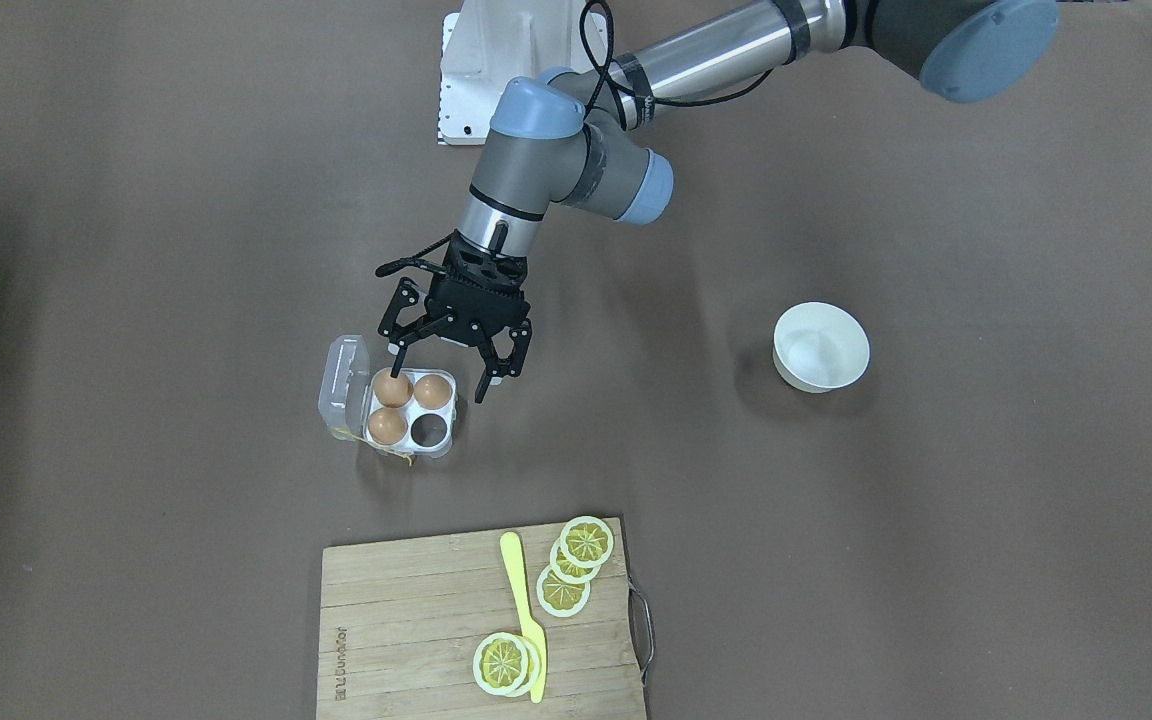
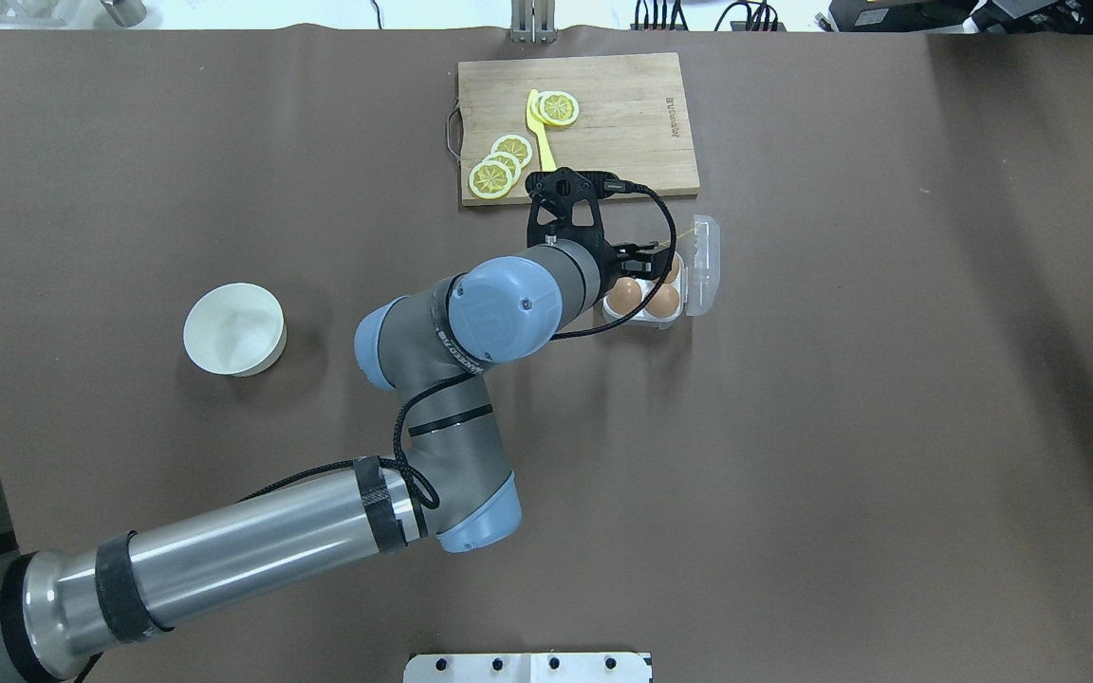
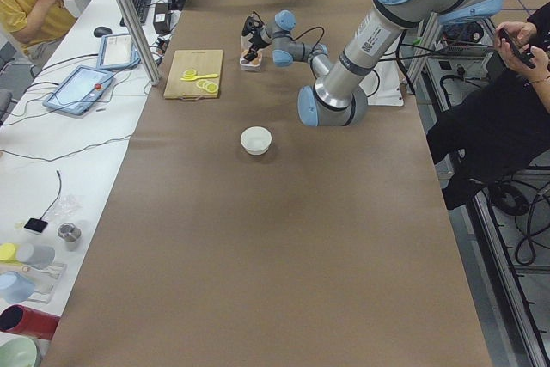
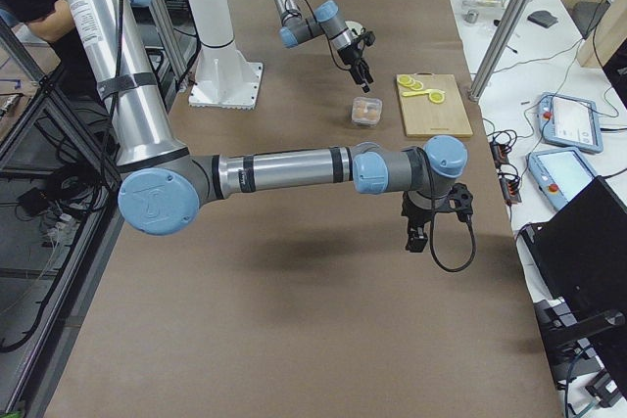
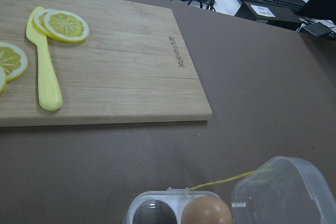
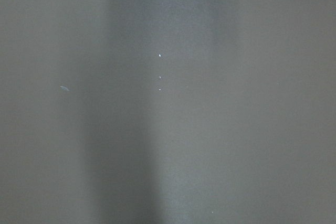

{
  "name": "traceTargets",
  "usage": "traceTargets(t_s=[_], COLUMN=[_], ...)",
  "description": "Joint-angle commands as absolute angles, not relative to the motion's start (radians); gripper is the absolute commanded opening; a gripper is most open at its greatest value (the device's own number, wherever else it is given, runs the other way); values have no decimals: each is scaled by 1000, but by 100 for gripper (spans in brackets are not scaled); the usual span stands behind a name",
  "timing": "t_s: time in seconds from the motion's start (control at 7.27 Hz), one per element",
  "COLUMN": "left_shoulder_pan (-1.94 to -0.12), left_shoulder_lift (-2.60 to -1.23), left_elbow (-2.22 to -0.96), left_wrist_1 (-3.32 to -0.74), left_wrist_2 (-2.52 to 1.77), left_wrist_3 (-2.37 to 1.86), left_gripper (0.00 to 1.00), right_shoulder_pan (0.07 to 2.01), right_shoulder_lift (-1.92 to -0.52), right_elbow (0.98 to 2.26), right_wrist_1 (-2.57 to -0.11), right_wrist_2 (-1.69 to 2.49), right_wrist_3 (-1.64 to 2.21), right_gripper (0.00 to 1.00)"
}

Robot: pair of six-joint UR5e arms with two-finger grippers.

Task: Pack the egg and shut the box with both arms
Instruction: 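Withdraw the left gripper away while the right gripper moves toward the egg box lid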

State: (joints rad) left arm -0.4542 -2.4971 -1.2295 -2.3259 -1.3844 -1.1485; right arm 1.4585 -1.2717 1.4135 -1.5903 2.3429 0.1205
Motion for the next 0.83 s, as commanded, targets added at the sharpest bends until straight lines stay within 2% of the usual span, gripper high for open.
traceTargets(t_s=[0.0, 0.14, 0.41, 0.69], left_shoulder_pan=[-568, -662, -809, -1004], left_shoulder_lift=[-2381, -2325, -2237, -2128], left_elbow=[-1377, -1482, -1632, -1643], left_wrist_1=[-2214, -2097, -1909, -1878], left_wrist_2=[-1603, -1756, -1921, -2142], left_wrist_3=[-1041, -998, -803, -564], left_gripper=[99, 99, 99, 98], right_shoulder_pan=[1437, 1413, 1303, 1180], right_shoulder_lift=[-1261, -1281, -1254, -1218], right_elbow=[1471, 1567, 1605, 1650], right_wrist_1=[-1583, -1583, -1582, -1582], right_wrist_2=[2344, 2336, 2304, 2275], right_wrist_3=[120, 121, 124, 141], right_gripper=[100, 100, 100, 97])
